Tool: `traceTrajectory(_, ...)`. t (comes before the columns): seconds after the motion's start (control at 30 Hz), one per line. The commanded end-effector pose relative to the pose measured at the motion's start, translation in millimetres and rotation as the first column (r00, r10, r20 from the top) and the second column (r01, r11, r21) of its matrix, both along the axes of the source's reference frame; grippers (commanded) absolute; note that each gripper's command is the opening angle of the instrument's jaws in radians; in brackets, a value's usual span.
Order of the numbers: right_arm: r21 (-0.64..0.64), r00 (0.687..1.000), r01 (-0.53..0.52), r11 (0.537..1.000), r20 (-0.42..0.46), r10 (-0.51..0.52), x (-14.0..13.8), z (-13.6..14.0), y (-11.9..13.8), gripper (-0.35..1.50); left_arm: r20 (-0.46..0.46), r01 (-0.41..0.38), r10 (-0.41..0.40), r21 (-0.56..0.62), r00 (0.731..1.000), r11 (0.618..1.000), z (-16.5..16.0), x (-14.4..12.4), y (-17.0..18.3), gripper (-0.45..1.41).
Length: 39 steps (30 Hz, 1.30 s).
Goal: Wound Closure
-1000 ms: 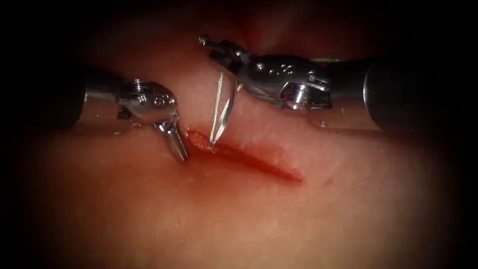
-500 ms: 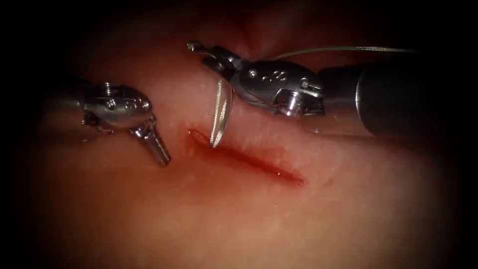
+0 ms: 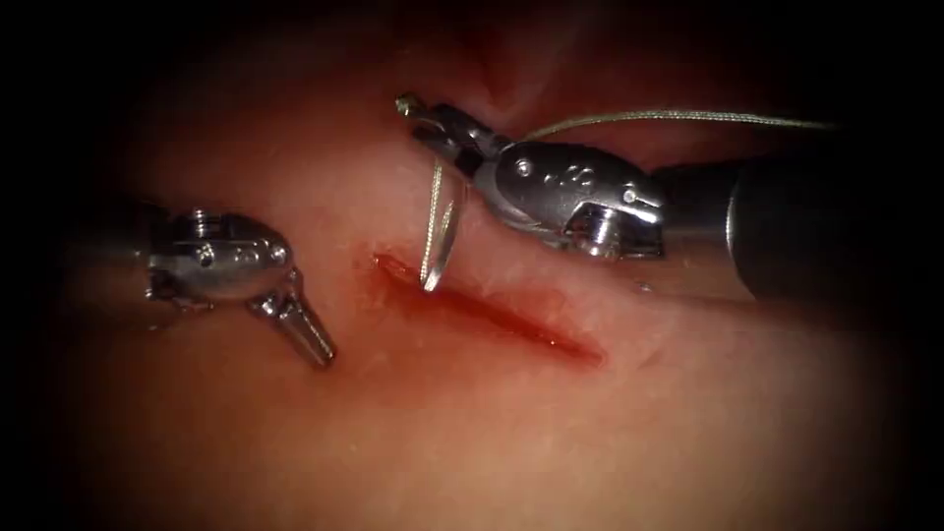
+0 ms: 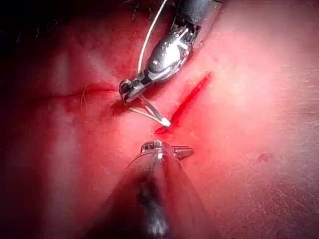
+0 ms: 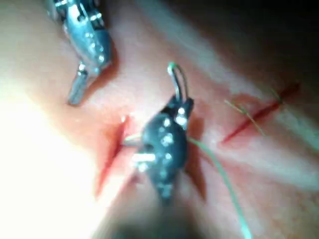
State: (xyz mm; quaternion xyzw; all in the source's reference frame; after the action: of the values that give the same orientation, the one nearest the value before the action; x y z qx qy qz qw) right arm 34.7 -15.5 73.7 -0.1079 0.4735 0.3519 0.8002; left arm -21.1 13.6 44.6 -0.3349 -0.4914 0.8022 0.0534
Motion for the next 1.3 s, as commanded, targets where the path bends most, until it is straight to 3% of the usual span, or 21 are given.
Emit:
traceTrajectory(0.03, 0.003, 1.000, -0.018, 1.000, 0.003, 0.018, 1.0, 0.3, -0.2, -0.35, 0.002, 0.004, -0.004, 0.000, 1.000, 1.000, 0.6, -0.6, -0.1, -0.30)
traceTrajectory(0.33, 0.043, 0.993, -0.119, 0.992, -0.016, 0.120, 1.7, -0.7, -0.9, -0.35, 0.026, 0.045, -0.045, -0.001, 0.999, 0.999, 0.5, -0.8, -1.5, -0.32)
traceTrajectory(0.77, 0.065, 0.984, -0.151, 0.986, -0.084, 0.156, 2.6, -2.7, -1.0, -0.35, 0.024, 0.062, -0.062, -0.005, 0.998, 0.998, 1.5, -2.2, -2.3, -0.32)
traceTrajectory(0.97, 0.072, 0.984, -0.153, 0.986, -0.084, 0.159, 2.1, -2.7, -0.9, -0.35, 0.026, 0.073, -0.073, -0.009, 0.997, 0.997, 2.9, -2.8, -1.5, -0.33)
traceTrajectory(1.3, 0.083, 0.988, -0.135, 0.987, -0.060, 0.140, 1.5, -1.5, -1.3, -0.35, -0.008, 0.174, -0.175, -0.056, 0.985, 0.983, 4.8, -0.6, 1.5, -0.33)
